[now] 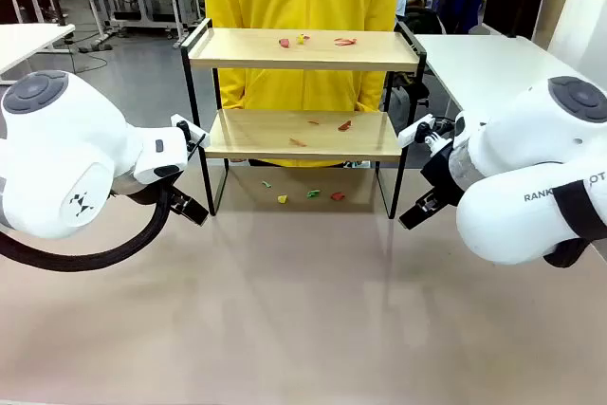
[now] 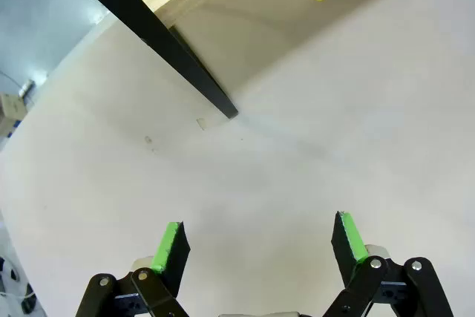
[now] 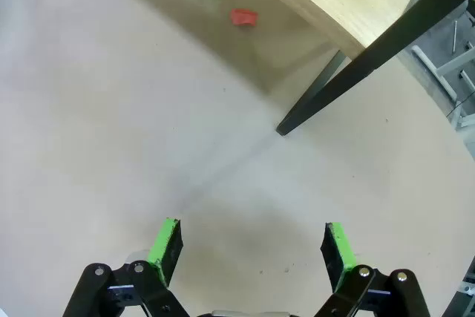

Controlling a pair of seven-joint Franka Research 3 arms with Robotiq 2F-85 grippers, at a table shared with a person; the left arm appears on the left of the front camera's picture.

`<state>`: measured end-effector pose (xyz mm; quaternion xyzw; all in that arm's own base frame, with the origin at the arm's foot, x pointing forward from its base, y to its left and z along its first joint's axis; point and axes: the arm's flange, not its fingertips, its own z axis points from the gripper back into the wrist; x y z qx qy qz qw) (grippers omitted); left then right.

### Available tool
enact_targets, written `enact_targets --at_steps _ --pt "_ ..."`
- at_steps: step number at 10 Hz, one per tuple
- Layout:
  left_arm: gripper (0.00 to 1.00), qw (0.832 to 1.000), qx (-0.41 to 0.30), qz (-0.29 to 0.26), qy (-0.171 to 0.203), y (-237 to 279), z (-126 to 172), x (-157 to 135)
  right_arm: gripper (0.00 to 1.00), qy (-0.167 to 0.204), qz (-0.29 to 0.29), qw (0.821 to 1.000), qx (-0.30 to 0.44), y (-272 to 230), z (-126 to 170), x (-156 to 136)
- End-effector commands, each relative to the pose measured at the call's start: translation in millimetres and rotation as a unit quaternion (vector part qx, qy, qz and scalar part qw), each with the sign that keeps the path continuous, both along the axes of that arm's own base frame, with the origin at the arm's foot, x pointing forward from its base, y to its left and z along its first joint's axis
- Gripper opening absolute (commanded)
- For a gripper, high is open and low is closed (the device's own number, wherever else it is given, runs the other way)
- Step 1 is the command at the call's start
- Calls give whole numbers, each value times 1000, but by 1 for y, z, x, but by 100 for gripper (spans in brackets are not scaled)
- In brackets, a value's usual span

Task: Clean the shelf.
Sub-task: Pick up the Duster handed by the human.

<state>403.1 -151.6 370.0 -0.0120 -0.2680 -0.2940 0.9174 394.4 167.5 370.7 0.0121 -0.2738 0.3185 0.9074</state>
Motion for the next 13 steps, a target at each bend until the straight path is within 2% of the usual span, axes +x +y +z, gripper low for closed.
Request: enact_targets --at_steps 1,8,11,13 --pt "100 1000 0 0 0 0 0 0 100 0 0 1000 0 0 0 0" --pt "100 1000 0 0 0 0 0 0 100 0 0 1000 0 0 0 0" --pt "100 998 -36 -34 28 41 61 16 100 -18 15 999 27 -30 62 16" --pt "100 991 -92 -83 49 80 95 31 100 -4 55 995 78 -70 99 29"
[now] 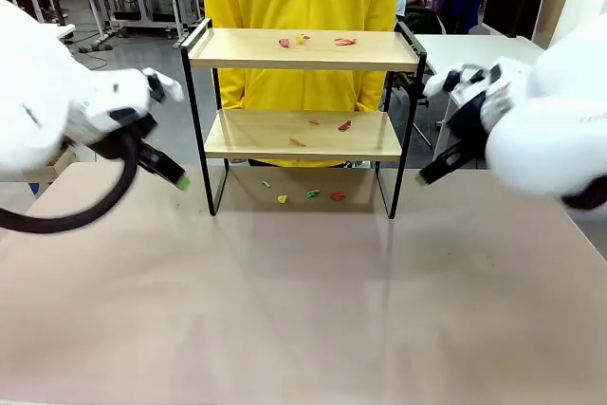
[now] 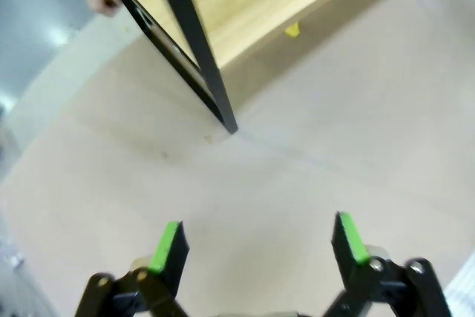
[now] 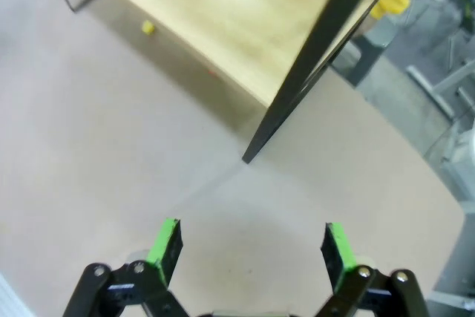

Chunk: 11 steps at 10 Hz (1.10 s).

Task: Clean the shelf.
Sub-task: Pick up the Duster handed by the human.

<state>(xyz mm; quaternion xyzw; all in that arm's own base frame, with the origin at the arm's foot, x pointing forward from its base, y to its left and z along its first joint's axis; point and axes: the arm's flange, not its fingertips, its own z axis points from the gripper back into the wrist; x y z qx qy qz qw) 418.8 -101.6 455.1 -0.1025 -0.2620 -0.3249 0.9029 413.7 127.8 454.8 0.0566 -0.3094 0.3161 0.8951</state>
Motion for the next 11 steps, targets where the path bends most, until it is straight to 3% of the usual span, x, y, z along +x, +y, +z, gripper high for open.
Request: enact_targets --at_steps 1,2,3,4,5,6,7,8,11 --pt "100 996 -46 -75 30 47 18 26 100 23 84 995 48 -53 24 17" --pt "100 991 -49 -118 41 65 20 40 100 32 127 989 65 -74 27 26" --pt "100 968 -91 -232 23 83 18 52 100 35 185 980 69 -97 24 38" --pt "100 939 -127 -319 -23 99 10 62 100 33 250 965 75 -114 18 46" --pt "100 926 -136 -343 -76 111 -5 73 100 16 295 952 81 -128 9 52" --pt "100 906 -166 -373 -109 118 -19 76 100 1 298 950 93 -137 -1 53" --pt "100 911 -182 -354 -103 118 -27 76 100 2 275 955 115 -138 -7 49" --pt "100 941 -109 -311 -76 106 7 47 100 6 276 957 86 -132 14 29" --pt "100 941 -109 -311 -76 106 7 47 100 6 276 957 86 -132 14 29"
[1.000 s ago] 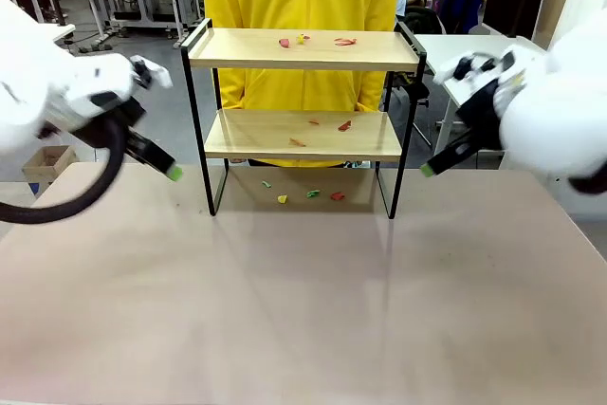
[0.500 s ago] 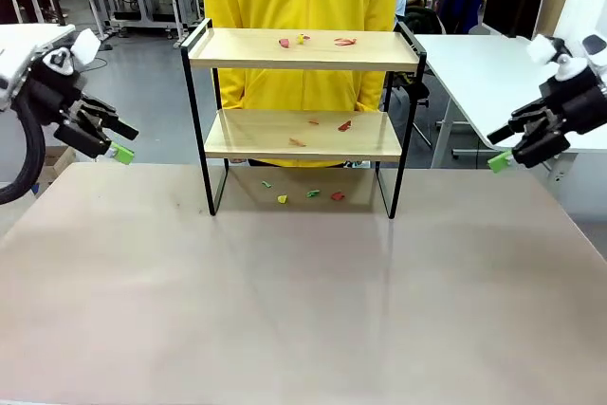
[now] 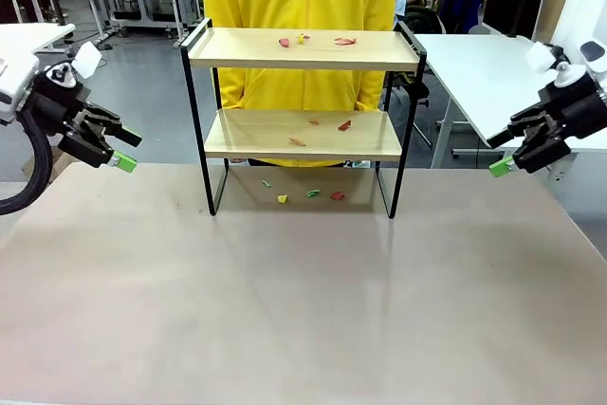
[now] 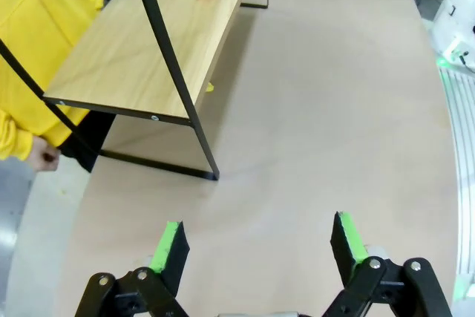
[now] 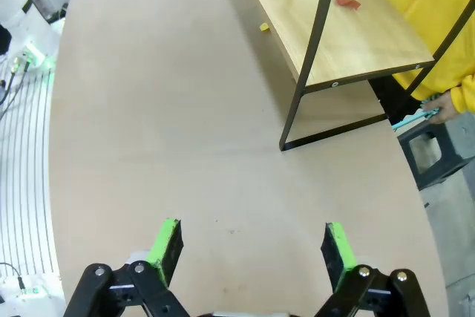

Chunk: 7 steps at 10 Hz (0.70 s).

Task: Clean the shelf.
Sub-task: Pick up the Duster handed by the human.

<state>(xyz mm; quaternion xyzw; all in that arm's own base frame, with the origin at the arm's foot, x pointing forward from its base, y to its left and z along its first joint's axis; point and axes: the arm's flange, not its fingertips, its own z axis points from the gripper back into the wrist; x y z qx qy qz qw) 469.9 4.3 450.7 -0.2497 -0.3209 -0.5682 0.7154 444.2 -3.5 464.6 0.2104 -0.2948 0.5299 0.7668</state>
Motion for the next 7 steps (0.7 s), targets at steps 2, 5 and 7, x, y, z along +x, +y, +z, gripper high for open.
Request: enact_targets --at_steps 2,5,7 --pt "100 1000 0 0 0 0 0 0 100 0 0 1000 0 0 0 0" --pt "100 993 -119 -10 -2 46 -25 117 100 -16 19 994 102 -59 -3 120" --pt "100 980 -193 -43 -29 75 -54 148 100 -55 69 981 172 -91 -31 145"
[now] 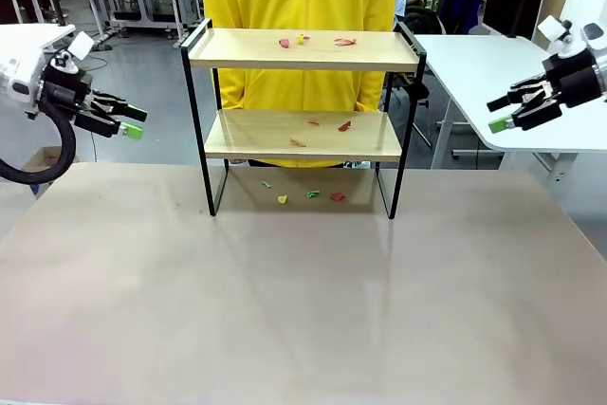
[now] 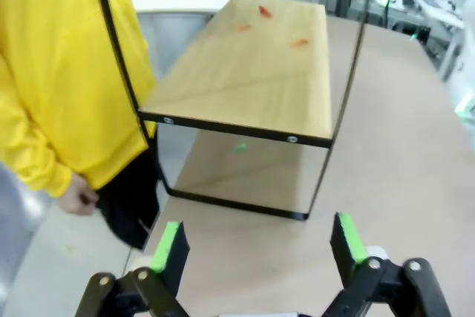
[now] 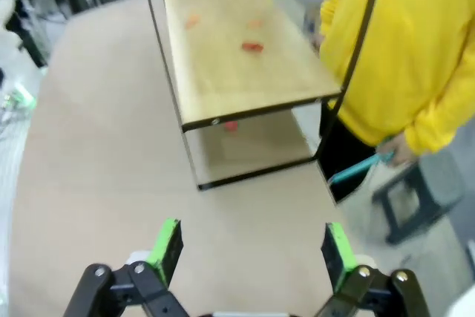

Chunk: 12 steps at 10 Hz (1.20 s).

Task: Clean the shelf.
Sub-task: Pick up the Duster handed by the human.

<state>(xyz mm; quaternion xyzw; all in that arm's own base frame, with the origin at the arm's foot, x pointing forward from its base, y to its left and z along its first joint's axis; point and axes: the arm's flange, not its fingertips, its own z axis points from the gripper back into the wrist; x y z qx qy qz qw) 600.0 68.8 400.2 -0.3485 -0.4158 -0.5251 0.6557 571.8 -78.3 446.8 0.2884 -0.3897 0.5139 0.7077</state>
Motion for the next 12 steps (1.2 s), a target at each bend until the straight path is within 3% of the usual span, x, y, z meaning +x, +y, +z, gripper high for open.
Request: enact_targets --at_steps 1,3,5,6,7,8,9,11,12 --pt "100 997 -60 -28 -34 23 -21 24 100 -39 63 994 74 -25 -31 19" --pt "100 988 -130 -26 -83 41 -54 27 100 -75 75 985 133 -49 -58 19" --pt "100 976 -173 -12 -128 55 -72 21 100 -69 65 982 162 -57 -70 14" --pt "100 971 -198 -17 -133 58 -77 18 100 -63 62 983 162 -59 -74 14" --pt "100 969 -205 -22 -136 60 -78 15 100 -54 64 981 173 -58 -75 15" --pt "100 967 -219 -35 -128 61 -77 11 100 -21 65 980 189 -58 -72 12" --pt "100 968 -219 -70 -101 58 -70 2 100 -54 66 984 157 -62 -81 8" --pt "100 965 -227 -114 -71 52 -55 -11 100 -44 69 983 165 -60 -82 6" --pt "100 963 -232 -118 -74 50 -53 -7 100 -37 64 978 198 -65 -91 28"
